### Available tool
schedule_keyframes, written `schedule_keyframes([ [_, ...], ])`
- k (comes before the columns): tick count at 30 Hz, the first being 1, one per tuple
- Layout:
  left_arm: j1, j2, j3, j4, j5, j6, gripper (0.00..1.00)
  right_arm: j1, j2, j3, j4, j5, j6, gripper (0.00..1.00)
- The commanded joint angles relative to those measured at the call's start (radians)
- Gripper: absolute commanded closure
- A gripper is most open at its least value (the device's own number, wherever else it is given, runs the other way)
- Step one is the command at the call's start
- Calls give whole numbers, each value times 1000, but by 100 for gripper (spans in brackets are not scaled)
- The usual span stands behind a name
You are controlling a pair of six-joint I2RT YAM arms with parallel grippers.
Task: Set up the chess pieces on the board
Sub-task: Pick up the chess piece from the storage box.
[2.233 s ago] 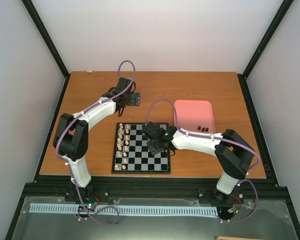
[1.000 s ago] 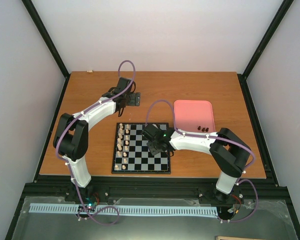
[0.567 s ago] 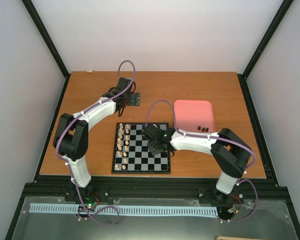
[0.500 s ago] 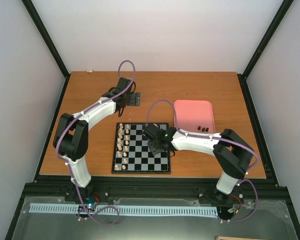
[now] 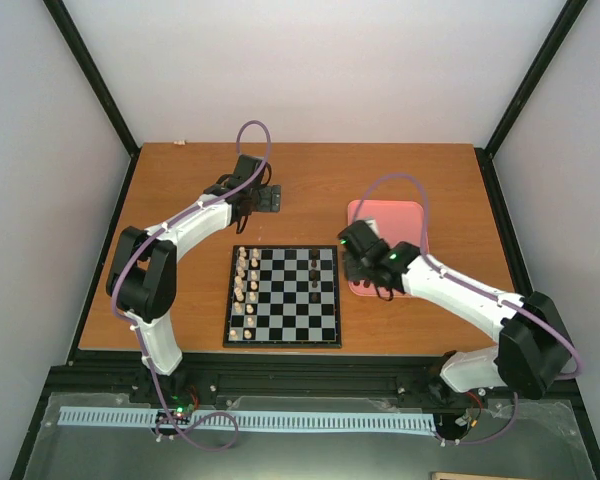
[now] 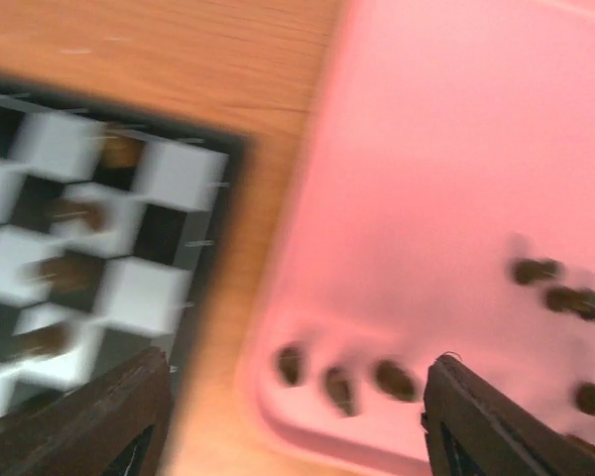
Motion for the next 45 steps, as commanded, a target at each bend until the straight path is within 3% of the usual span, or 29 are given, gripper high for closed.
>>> schedule_keyframes([
  [1,5,9,45,-5,12,-10,0,-213,-26,-85,33,23,-46,32],
  [6,5,9,44,-4,17,-10,0,-402,8,-95,102,-28,-96,39],
  [17,5,15,45,-4,16,-11,0,-495,180,-77,189,-71,-126,61],
  [45,6,32,57,-7,6,-7,0,-549,363,11,256,-109,-155,65],
])
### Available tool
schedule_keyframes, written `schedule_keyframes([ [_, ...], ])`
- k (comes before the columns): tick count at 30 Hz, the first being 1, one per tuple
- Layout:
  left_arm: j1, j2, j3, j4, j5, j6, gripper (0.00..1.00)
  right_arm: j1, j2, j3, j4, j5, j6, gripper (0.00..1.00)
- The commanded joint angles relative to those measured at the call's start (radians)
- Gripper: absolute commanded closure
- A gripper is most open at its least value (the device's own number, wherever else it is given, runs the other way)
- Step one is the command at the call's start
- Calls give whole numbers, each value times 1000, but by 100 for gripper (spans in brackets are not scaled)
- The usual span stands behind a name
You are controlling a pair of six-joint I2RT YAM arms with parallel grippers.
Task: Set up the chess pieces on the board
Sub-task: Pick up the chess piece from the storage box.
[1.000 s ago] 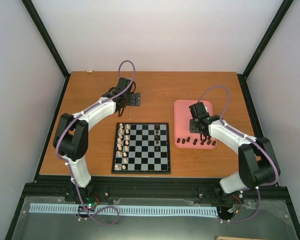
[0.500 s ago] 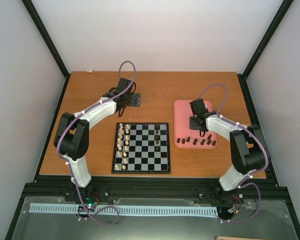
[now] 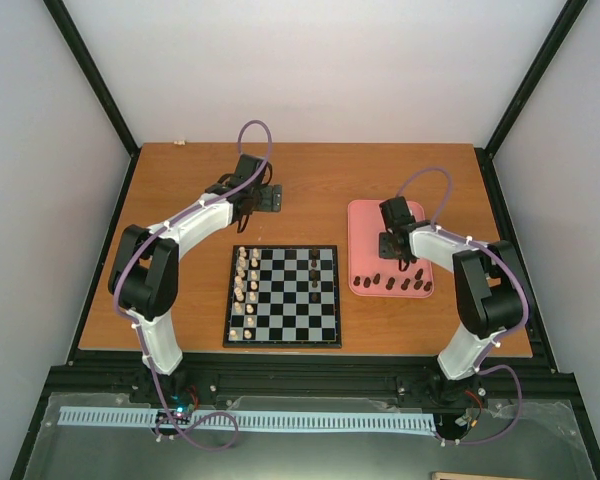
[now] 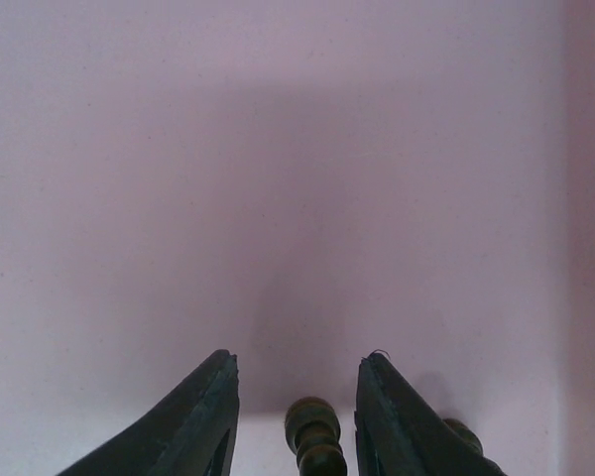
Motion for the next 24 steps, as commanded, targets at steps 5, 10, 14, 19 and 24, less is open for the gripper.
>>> schedule_keyframes([
  [5,5,16,48,-7,-7,-5,0,-16,23,27,15,-7,0,82],
  [10,6,17,48,-7,-7,-6,0,-17,16,23,5,-2,5,84],
  [14,5,14,46,-8,-7,-6,0,-16,11,13,15,-13,6,89],
  [19,6,10,43,-8,-9,-7,0,-16,-3,12,14,-32,11,97],
  [24,6,6,41,-9,-8,-8,0,-16,-61,6,14,-53,15,96],
])
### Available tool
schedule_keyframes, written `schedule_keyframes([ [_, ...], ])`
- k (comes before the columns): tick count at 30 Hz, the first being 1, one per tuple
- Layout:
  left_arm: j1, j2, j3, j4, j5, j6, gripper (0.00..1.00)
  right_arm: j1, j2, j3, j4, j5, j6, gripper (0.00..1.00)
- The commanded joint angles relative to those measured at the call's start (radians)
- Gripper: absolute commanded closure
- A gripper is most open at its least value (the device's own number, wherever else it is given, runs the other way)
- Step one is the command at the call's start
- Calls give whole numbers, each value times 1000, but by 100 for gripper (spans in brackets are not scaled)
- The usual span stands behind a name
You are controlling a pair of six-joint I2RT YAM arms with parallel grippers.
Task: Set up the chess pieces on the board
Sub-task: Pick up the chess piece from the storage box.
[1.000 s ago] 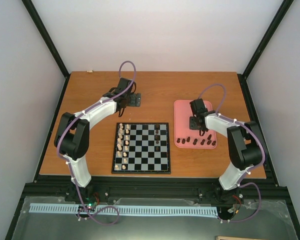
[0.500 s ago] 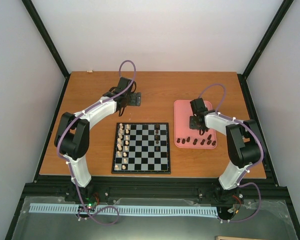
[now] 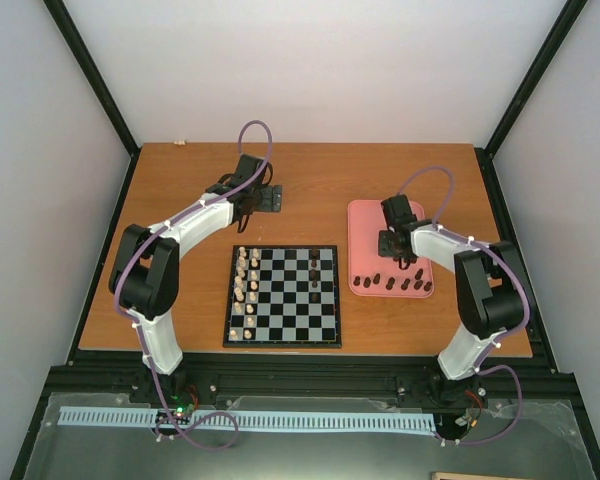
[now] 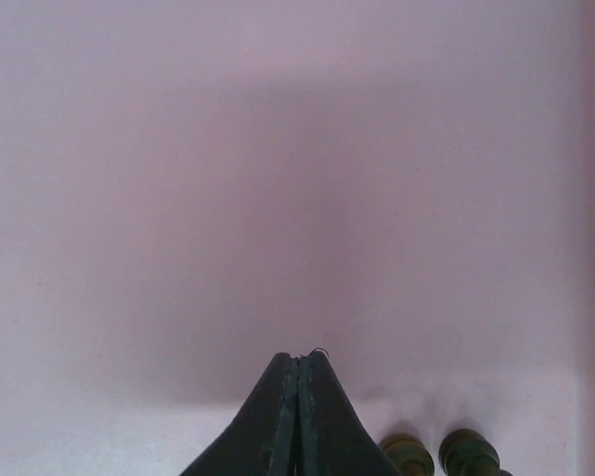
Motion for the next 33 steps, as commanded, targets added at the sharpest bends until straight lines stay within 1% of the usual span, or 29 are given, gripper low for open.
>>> schedule_keyframes([
  [1,6,0,37,-9,-7,-8,0,-7,-80,-4,3,-18,15,95],
  [2,5,0,36,-8,-8,-8,0,-7,-85,-3,-2,-19,14,94],
  [5,5,1,36,-7,-6,-8,0,-6,-89,-6,-17,-21,16,80],
  [14,5,2,36,-7,0,-11,0,-5,-81,-53,-14,-25,29,76],
  [21,5,5,39,-8,1,-13,0,-6,-90,-73,-8,-30,33,75],
  [25,5,3,39,-7,-1,-13,0,-5,-74,-71,-11,-27,33,77],
  [28,5,3,39,-7,0,-12,0,-6,-71,-71,-10,-27,33,82],
  [30,6,5,40,-6,5,-13,0,-5,-74,-71,-9,-27,34,87],
  [33,6,7,40,-5,10,-14,0,-6,-76,-68,-10,-25,32,91],
])
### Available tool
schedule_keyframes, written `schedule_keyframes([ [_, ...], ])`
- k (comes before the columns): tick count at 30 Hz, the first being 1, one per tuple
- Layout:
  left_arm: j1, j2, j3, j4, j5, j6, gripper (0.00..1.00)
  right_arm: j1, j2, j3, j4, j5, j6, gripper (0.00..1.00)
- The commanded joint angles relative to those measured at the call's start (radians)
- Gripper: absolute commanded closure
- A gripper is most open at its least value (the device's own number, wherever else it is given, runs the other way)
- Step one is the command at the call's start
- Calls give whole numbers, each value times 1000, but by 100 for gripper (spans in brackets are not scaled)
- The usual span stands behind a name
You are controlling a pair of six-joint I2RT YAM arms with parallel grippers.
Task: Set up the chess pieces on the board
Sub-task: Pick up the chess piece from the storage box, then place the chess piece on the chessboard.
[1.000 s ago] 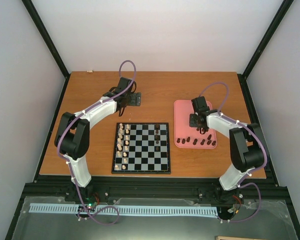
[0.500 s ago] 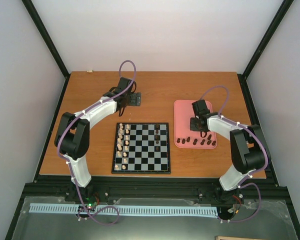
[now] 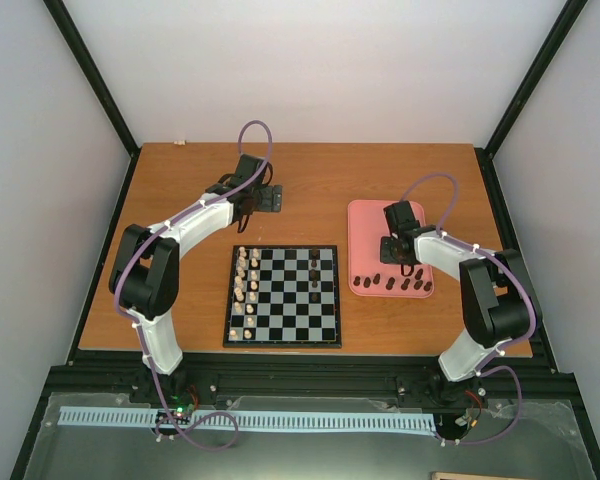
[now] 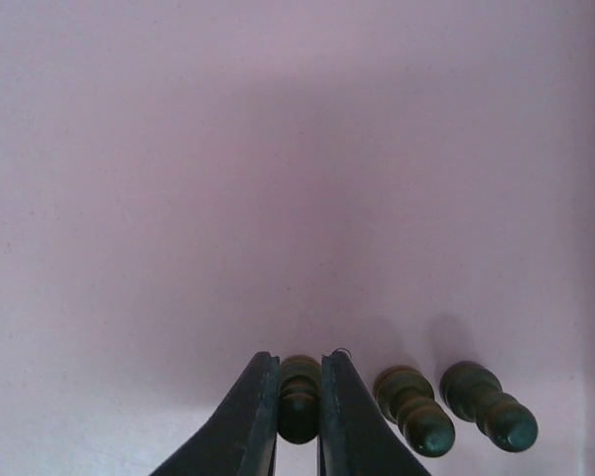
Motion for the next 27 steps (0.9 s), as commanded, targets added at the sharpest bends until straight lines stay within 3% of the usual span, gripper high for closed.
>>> schedule_keyframes([
  [1,6,8,41,-6,10,-13,0,-5,-5,-2,4,8,7,92],
  [6,6,7,43,-6,9,-12,0,-3,-42,2,1,-2,10,94],
  [12,5,10,44,-8,7,-10,0,49,-197,25,-31,-48,7,95],
  [21,5,9,46,-11,6,-10,0,381,-341,92,-181,-13,53,95],
  [27,5,8,44,-13,3,-11,0,619,-336,112,-255,43,119,95],
])
